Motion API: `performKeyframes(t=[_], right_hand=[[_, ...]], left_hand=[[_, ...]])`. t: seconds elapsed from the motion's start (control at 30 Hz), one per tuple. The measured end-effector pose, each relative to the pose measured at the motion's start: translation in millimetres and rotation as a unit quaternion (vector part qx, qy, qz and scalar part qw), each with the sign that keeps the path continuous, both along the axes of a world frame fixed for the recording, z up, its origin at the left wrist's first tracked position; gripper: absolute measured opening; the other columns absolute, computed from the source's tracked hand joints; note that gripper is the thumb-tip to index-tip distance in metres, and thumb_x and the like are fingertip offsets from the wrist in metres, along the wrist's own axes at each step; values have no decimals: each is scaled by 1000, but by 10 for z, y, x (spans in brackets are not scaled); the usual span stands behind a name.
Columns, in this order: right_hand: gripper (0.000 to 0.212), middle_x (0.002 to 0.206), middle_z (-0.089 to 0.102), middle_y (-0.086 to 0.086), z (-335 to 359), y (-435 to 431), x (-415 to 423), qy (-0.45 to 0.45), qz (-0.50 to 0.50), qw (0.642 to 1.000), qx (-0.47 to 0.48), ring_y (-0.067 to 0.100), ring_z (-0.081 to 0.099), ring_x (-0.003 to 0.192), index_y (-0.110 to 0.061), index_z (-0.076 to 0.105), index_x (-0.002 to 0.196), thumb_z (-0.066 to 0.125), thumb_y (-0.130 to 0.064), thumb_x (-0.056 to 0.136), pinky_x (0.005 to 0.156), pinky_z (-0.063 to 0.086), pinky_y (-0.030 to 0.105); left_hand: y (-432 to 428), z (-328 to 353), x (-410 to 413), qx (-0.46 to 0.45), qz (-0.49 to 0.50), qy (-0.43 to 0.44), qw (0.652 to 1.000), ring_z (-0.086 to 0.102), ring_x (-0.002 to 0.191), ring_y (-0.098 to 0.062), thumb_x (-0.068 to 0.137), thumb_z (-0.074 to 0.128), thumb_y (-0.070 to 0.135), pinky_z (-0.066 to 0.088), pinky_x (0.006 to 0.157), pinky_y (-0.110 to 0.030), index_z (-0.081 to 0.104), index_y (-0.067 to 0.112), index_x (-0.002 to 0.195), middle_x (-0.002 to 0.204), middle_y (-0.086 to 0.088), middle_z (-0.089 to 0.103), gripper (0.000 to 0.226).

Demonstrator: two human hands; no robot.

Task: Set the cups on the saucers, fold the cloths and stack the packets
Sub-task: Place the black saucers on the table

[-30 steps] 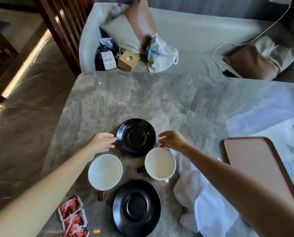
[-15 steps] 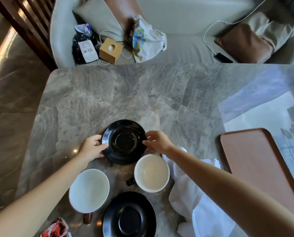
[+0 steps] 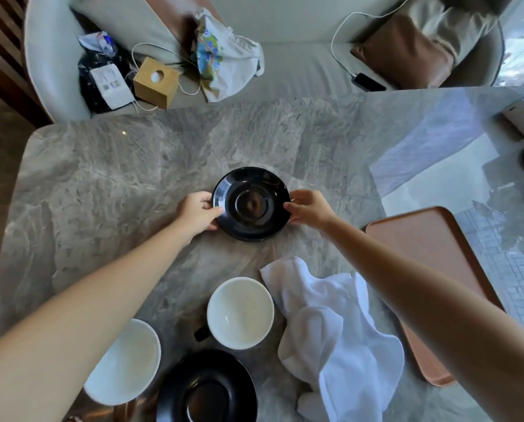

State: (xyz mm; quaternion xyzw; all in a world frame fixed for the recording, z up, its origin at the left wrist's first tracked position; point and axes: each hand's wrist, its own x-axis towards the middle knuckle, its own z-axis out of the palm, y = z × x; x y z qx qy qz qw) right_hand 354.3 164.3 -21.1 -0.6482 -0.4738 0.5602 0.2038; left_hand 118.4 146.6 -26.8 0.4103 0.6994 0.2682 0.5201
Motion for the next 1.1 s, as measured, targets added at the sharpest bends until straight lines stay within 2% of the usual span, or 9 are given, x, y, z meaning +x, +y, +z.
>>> performKeyframes(t=[0.13, 0.23, 0.3, 0.53, 0.63, 0.7, 0.77, 0.9, 1.1], right_hand=[[20, 69, 60, 7, -55, 76, 64, -50, 14, 998, 19, 6, 60, 47, 8, 60, 108, 55, -2, 91, 49, 52, 16], [19, 74, 61, 9, -93, 156, 54, -70, 20, 997, 41, 13, 58, 56, 3, 62, 108, 55, -4, 92, 55, 51, 23], [19, 70, 60, 5, -119, 204, 51, -72, 18, 996, 47, 14, 58, 56, 1, 62, 109, 55, -5, 92, 58, 51, 26], [18, 68, 63, 4, -204, 321, 57, -70, -27, 996, 52, 11, 60, 53, -6, 65, 107, 58, -10, 91, 46, 51, 16], [20, 67, 65, 6, -281, 358, 36, -81, -65, 993, 52, 12, 62, 52, -8, 66, 104, 62, -21, 89, 49, 55, 21], [22, 64, 66, 5, -327, 381, 11, -92, -79, 991, 48, 15, 65, 54, -11, 66, 99, 62, -31, 89, 58, 59, 30], [23, 65, 68, 4, -355, 398, -10, -102, -85, 990, 45, 20, 69, 59, -16, 65, 92, 62, -38, 88, 69, 61, 39], [24, 70, 70, -1, -400, 376, -34, -90, -111, 988, 55, 16, 69, 57, -18, 65, 87, 64, -43, 85, 77, 59, 48], [25, 71, 70, -4, -397, 346, -61, -84, -137, 985, 55, 13, 68, 58, -17, 66, 89, 64, -42, 85, 81, 58, 47]], left_hand=[[41, -101, 137, -12, 11, 14, 1000, 53, 63, -18, 87, 58, 2, 48, 39, -13, 59, 1, 107, 68, -4, 51, 20], [79, -141, 177, 2, 33, 28, 999, 53, 60, -15, 87, 58, 4, 47, 38, -12, 60, 1, 108, 66, -3, 52, 22], [100, -158, 185, 4, 33, 42, 999, 52, 57, -14, 87, 58, 5, 45, 38, -12, 60, 1, 110, 66, -2, 53, 24], [171, -180, 195, 8, 45, 49, 998, 56, 53, -12, 87, 61, 13, 44, 36, -12, 58, 5, 112, 72, -4, 58, 27], [194, -207, 167, -1, 95, 28, 995, 58, 36, -4, 86, 63, 21, 39, 33, -12, 54, 10, 100, 70, -4, 60, 20], [210, -219, 164, -11, 124, 16, 992, 57, 33, -3, 85, 64, 28, 36, 32, -10, 51, 15, 81, 66, -2, 61, 19], [226, -221, 169, -20, 140, 11, 990, 59, 34, -4, 85, 63, 34, 36, 32, -10, 49, 19, 72, 65, -1, 62, 24], [243, -222, 159, -27, 159, 13, 987, 63, 40, -7, 83, 64, 39, 38, 34, -11, 52, 19, 68, 66, -1, 66, 28], [241, -257, 178, -10, 171, 14, 985, 62, 39, -6, 82, 65, 37, 36, 33, -10, 51, 19, 65, 63, -1, 65, 29]])
